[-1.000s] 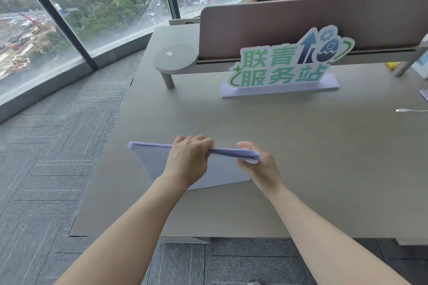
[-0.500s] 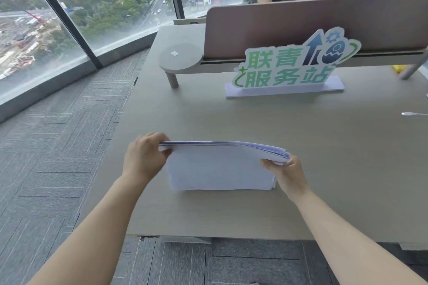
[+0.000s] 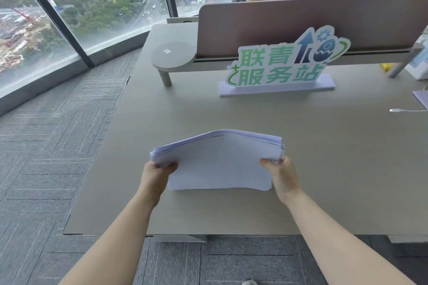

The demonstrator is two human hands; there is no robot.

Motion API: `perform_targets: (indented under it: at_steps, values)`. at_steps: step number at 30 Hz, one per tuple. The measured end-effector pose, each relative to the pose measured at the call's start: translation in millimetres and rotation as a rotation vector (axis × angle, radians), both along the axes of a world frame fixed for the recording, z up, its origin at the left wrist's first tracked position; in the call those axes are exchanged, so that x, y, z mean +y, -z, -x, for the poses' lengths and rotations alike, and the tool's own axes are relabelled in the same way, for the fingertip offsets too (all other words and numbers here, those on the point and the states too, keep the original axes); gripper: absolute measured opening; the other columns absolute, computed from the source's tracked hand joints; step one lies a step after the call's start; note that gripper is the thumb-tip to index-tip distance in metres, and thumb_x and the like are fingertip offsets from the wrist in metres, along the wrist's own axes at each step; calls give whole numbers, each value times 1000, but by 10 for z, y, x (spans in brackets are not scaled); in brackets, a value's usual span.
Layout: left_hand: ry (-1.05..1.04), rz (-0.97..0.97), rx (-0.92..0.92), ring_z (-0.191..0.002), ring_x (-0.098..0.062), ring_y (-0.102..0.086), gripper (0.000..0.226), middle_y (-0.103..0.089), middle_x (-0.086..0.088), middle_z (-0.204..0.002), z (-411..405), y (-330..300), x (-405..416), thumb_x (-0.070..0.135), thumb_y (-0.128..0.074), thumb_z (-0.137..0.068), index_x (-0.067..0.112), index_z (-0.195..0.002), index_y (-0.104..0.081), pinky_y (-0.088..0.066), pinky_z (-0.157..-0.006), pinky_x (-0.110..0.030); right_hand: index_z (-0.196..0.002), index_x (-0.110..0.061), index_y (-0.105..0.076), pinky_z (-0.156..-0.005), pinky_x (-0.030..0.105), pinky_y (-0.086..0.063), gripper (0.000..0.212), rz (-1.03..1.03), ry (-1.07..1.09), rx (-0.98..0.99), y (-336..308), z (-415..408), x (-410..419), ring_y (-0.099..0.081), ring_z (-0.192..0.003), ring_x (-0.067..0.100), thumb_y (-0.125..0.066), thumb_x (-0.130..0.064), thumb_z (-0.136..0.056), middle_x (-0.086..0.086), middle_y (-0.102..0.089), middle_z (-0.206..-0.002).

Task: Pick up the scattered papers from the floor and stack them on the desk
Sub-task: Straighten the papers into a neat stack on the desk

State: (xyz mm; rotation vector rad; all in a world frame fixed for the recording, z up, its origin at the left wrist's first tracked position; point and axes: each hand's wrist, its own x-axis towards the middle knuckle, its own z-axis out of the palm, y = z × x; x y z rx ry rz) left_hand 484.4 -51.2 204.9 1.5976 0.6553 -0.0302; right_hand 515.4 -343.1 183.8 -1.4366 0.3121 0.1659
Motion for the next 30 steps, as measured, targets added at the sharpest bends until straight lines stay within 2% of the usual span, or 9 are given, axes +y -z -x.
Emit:
perform_targets:
  at_steps: [3, 6, 10, 12, 15, 19, 23, 28, 30]
  values:
    - [-64, 8, -99, -77, -19, -57, 19, -64, -3, -80, 5, -40, -71, -6, -64, -80, 13, -80, -67, -45, -70, -24, -76, -18, -77, -75, 35, -48, 19, -15, 63, -38, -46, 4, 0, -65, -80, 24, -66, -3, -76, 2, -73, -82]
    - [-23, 5, -150, -77, -16, -59, 19, -67, 0, -83, 74, -62, -125, 1, -70, -74, 14, -88, -68, -47, -63, -12, -82, -13, -74, -69, 31, -45, 18, 39, 116, -109, -33, 69, -1, -62, -75, 18, -63, 2, -81, -7, -72, -73]
    - [-22, 131, -249, -86, -4, -63, 69, -66, 3, -97, 140, -29, -159, 28, -78, -56, 18, -121, -57, -47, -73, -12, -114, -11, -64, -94, 37, -47, 37, 0, 145, -201, 28, 187, -29, -65, -107, 22, -69, -21, -79, 5, -72, -109]
    - [-46, 163, -296, -88, -2, -63, 81, -65, 3, -99, 102, -33, -167, 40, -77, -55, 24, -130, -50, -46, -79, -15, -113, -22, -63, -103, 39, -42, 36, 8, 184, -294, -26, 168, -15, -58, -118, 25, -69, -35, -80, 6, -65, -120]
    - [-80, 205, -331, -95, -6, -60, 84, -62, 1, -109, 40, -65, -217, 52, -71, -58, 32, -135, -44, -42, -82, -23, -103, -36, -66, -101, 40, -40, 29, 31, 219, -354, -150, 108, 51, -56, -117, 27, -62, -53, -79, 3, -62, -121]
    - [-175, 223, -326, -87, 0, -59, 62, -62, 13, -95, -30, -123, -281, 56, -69, -61, 29, -116, -57, -42, -79, -21, -90, -28, -72, -82, 37, -43, 35, -43, 320, -304, -270, 53, 155, -60, -92, 19, -59, -58, -79, 1, -69, -96]
    - [-213, 255, -322, -63, 2, -58, 5, -64, 18, -68, -54, -169, -340, 26, -65, -87, 23, -85, -63, -42, -61, -16, -67, -22, -72, -67, 31, -39, 28, -81, 477, -202, -316, -5, 206, -53, -68, 17, -60, -42, -81, -3, -58, -66]
    - [-265, 250, -323, -69, -9, -42, 30, -45, 9, -70, -70, -149, -275, 39, -70, -79, 27, -68, -45, -29, -66, -29, -64, -14, -66, -63, 31, -34, 30, -40, 460, -208, -276, -44, 164, -46, -68, 19, -62, -38, -82, 7, -49, -70]
    - [-292, 218, -299, -66, -9, -40, 32, -42, 9, -68, -76, -149, -276, 35, -69, -82, 26, -65, -44, -28, -64, -28, -67, -11, -66, -62, 28, -39, 25, -30, 466, -223, -266, -61, 152, -53, -67, 17, -56, -28, -83, 5, -59, -68]
